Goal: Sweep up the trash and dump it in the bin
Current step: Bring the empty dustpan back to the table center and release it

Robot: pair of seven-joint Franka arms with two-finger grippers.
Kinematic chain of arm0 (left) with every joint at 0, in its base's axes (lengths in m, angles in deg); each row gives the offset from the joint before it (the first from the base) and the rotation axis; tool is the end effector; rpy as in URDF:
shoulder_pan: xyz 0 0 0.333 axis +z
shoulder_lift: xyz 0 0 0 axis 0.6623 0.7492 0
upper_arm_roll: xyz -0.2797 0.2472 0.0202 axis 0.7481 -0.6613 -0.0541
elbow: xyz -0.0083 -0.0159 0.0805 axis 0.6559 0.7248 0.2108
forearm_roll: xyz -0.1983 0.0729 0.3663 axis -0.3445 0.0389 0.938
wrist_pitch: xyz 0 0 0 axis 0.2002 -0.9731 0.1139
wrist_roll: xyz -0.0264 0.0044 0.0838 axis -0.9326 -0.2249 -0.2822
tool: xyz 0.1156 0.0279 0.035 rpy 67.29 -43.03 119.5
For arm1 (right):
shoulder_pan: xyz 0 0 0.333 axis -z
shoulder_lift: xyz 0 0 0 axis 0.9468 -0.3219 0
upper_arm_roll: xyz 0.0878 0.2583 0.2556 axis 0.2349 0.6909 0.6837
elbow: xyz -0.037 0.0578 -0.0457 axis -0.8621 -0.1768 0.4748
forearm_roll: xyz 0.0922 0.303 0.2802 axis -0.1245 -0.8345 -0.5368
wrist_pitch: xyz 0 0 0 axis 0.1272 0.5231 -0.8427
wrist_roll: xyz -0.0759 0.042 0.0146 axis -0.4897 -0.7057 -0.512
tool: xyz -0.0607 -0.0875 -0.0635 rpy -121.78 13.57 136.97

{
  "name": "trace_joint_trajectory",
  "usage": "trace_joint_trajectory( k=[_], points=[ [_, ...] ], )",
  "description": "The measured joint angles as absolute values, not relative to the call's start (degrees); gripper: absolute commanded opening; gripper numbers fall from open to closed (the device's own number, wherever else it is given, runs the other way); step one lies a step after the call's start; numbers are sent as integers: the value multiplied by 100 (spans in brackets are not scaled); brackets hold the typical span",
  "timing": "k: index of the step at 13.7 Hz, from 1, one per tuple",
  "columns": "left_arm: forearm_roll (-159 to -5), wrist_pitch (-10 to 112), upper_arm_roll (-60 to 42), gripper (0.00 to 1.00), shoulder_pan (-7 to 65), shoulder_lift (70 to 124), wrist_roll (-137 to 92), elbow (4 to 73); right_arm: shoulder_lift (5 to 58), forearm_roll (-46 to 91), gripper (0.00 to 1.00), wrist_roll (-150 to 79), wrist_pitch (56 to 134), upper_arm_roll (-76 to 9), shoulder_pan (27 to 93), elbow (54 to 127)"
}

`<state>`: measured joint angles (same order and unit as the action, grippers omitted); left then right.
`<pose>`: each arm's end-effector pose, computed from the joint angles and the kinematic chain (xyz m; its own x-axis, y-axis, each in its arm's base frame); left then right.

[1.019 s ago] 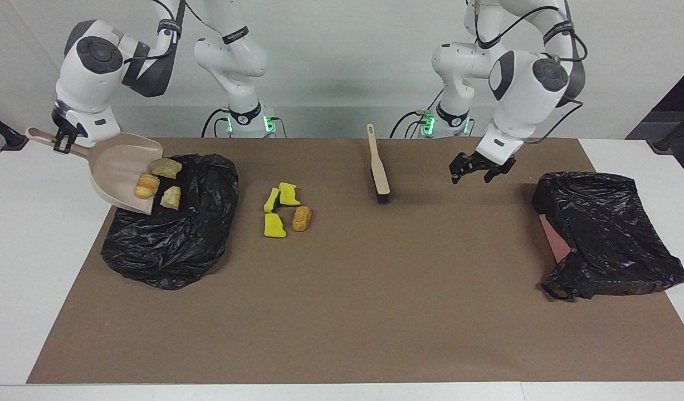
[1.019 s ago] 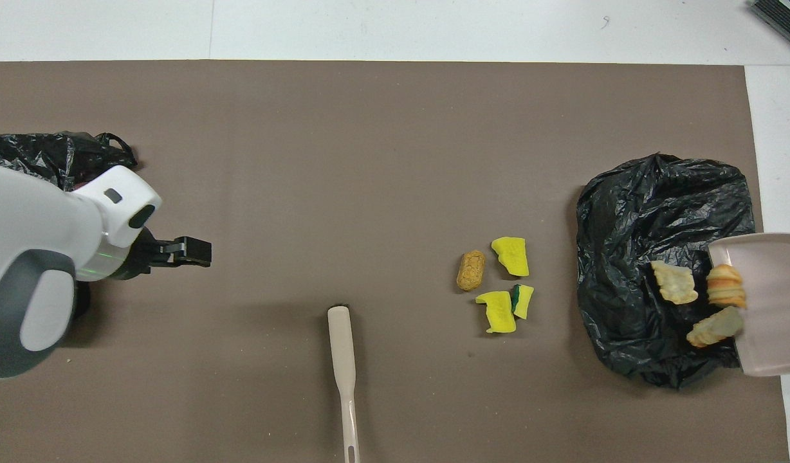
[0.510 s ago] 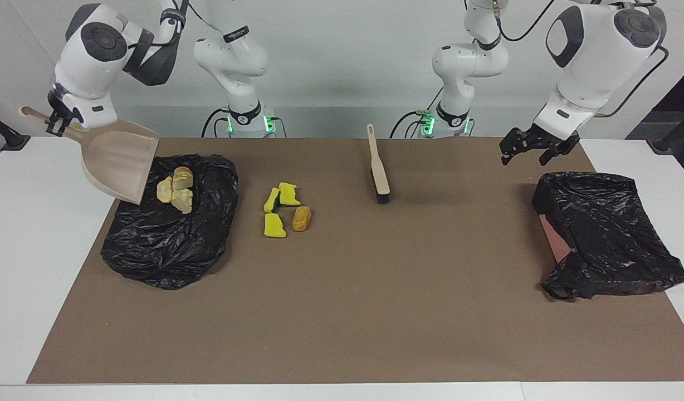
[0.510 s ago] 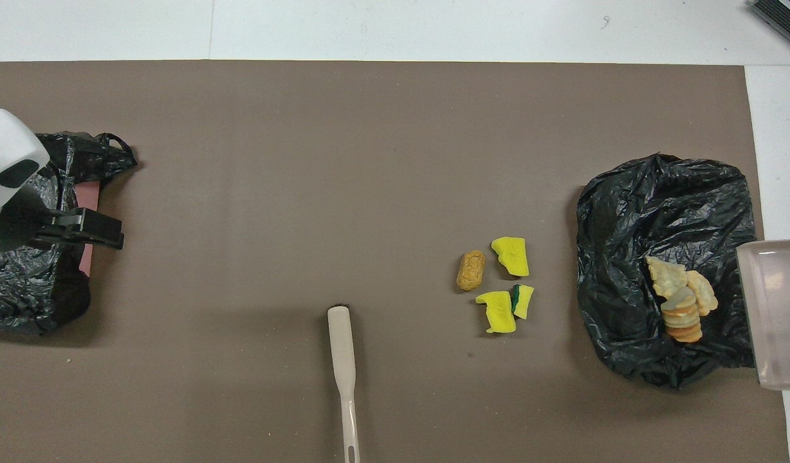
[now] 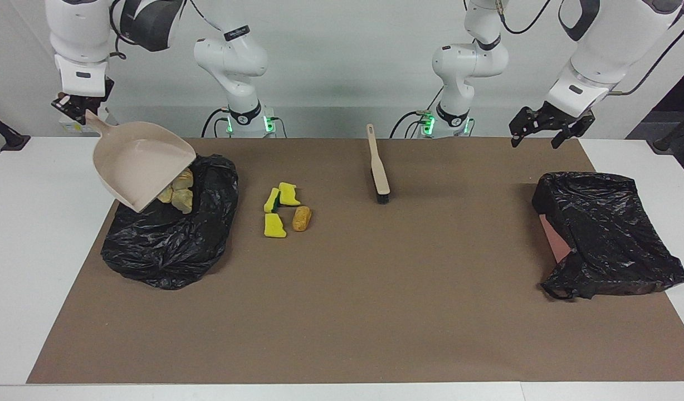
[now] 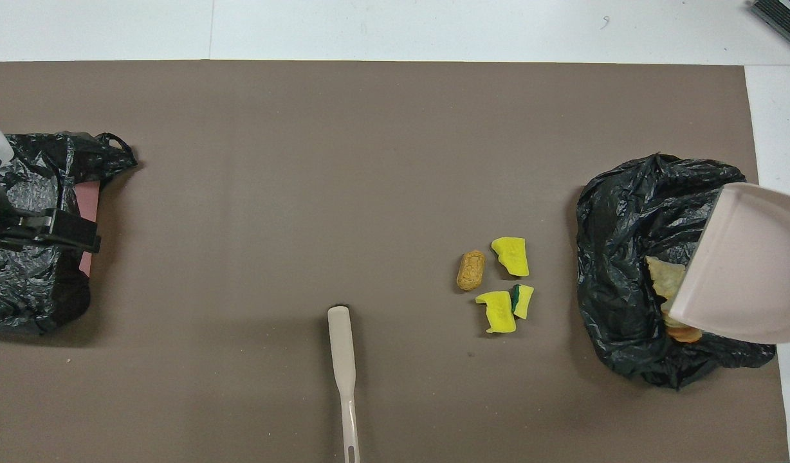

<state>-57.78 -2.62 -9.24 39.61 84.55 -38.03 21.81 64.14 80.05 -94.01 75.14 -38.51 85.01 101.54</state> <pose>0.5556 -0.0501 0.6613 0.9918 -0.0885 -0.0923 -0.0872 -0.9960 0.0181 0.4593 -0.1446 0.6293 0.4986 0.7521 -0.4310 0.8629 -0.4780 0.1640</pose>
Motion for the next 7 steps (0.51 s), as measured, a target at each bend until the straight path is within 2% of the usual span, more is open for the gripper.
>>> trace_joint_trajectory(
  k=[7],
  points=[
    [-5778,-262,-924,100,3961,8459,-3805,2181,6274,6022,0,-5045,7408,-2448,8285,10092]
  ],
)
